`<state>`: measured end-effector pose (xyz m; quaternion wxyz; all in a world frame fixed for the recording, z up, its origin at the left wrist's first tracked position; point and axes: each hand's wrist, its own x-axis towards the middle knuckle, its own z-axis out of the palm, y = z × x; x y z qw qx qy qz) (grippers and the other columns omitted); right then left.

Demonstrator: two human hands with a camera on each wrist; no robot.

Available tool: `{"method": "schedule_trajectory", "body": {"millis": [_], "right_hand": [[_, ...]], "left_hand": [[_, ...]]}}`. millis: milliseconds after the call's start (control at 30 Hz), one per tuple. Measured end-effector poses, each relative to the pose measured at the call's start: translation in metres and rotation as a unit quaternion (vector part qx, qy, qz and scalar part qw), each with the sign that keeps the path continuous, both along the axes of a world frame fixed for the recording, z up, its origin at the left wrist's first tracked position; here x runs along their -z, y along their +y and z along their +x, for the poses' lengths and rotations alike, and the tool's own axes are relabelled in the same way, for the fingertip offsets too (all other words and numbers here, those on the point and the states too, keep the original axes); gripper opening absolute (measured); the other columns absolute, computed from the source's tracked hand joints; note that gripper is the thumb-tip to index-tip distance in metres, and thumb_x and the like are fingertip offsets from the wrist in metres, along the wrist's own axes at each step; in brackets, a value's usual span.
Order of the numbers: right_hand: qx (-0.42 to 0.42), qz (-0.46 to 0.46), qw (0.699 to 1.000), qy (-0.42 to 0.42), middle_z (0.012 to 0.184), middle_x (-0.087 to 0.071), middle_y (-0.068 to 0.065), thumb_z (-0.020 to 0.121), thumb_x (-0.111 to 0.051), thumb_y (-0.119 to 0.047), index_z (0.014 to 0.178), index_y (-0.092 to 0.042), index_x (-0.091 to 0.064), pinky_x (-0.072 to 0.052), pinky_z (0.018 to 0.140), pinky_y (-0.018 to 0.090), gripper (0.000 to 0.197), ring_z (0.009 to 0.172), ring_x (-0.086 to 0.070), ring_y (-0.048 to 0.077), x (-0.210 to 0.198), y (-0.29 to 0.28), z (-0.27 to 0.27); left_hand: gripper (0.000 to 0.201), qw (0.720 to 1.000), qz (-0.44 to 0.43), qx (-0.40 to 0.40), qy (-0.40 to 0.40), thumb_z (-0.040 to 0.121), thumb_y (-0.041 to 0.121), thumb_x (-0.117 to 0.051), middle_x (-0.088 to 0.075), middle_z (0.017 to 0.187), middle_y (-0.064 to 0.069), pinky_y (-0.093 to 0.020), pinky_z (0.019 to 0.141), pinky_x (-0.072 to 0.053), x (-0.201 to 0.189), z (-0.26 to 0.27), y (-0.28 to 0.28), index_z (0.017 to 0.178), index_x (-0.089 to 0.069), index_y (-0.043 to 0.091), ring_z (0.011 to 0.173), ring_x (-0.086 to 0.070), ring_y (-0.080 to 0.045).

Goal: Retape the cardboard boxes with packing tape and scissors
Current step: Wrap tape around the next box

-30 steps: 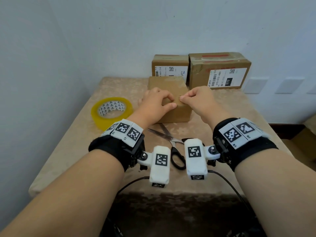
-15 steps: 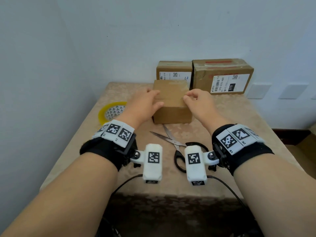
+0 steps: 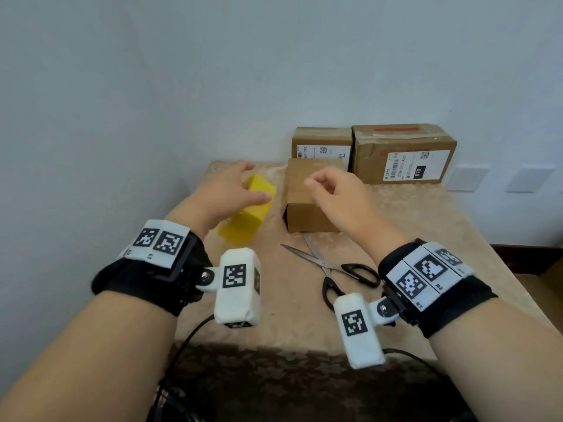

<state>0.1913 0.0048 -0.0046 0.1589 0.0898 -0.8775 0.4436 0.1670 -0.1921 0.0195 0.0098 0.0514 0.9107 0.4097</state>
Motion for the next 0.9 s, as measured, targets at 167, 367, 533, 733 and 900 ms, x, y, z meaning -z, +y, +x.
{"method": "schedule_trajectory", "body": {"millis": [167,367,533,733,900], "right_hand": [[-0.109,-0.199,0.964,-0.139,0.084,-0.074,0.003,0.092,-0.048,-0.055,0.092,-0.013,-0.071,-0.054,0.086,0.03,0.047,0.081,-0.071,0.017,-0.012,-0.013,0.015],[-0.108,-0.19,0.961,-0.168,0.097,-0.071,0.013,0.093,-0.061,-0.03,0.102,-0.012,-0.062,-0.055,0.085,0.044,0.021,0.09,-0.068,0.031,-0.02,0.005,0.021],[-0.029,-0.122,0.982,-0.139,0.09,-0.061,0.004,0.094,-0.053,-0.029,0.089,-0.013,-0.066,-0.042,0.079,0.036,0.021,0.085,-0.055,0.016,-0.035,0.032,0.025],[0.033,-0.021,0.995,-0.091,0.088,-0.057,0.023,0.092,-0.056,-0.035,0.091,0.002,-0.068,-0.037,0.065,0.031,0.039,0.075,-0.052,0.019,-0.036,0.07,0.024],[0.053,0.042,0.995,-0.07,0.081,-0.064,0.023,0.086,-0.063,-0.051,0.081,-0.003,-0.071,-0.048,0.067,0.039,0.048,0.075,-0.062,0.034,-0.031,0.09,0.024]], "left_hand": [[0.059,0.981,0.194,-0.003,-0.03,0.084,0.029,-0.071,-0.062,0.112,-0.006,-0.028,0.068,-0.052,-0.017,0.01,0.026,0.135,-0.045,0.013,0.09,-0.065,-0.016],[0.04,0.96,0.266,0.001,-0.084,0.092,0.043,-0.057,-0.065,0.091,-0.005,-0.029,0.06,-0.053,-0.02,0.013,0.049,0.113,-0.057,0.009,0.072,-0.062,-0.016],[0.025,0.976,0.212,0.012,-0.044,0.087,0.038,-0.065,-0.061,0.093,0.003,-0.025,0.069,-0.047,-0.015,0.006,0.058,0.093,-0.059,0.014,0.086,-0.055,-0.012],[0.018,0.959,0.274,0.038,-0.061,0.09,0.022,-0.064,-0.067,0.076,-0.005,-0.024,0.062,-0.056,-0.009,0.01,0.087,0.076,-0.06,0.012,0.069,-0.067,-0.016],[0.009,0.95,0.291,0.055,-0.096,0.089,0.013,-0.065,-0.069,0.068,-0.004,-0.025,0.06,-0.058,-0.006,0.013,0.105,0.082,-0.06,0.01,0.064,-0.069,-0.016]]}}
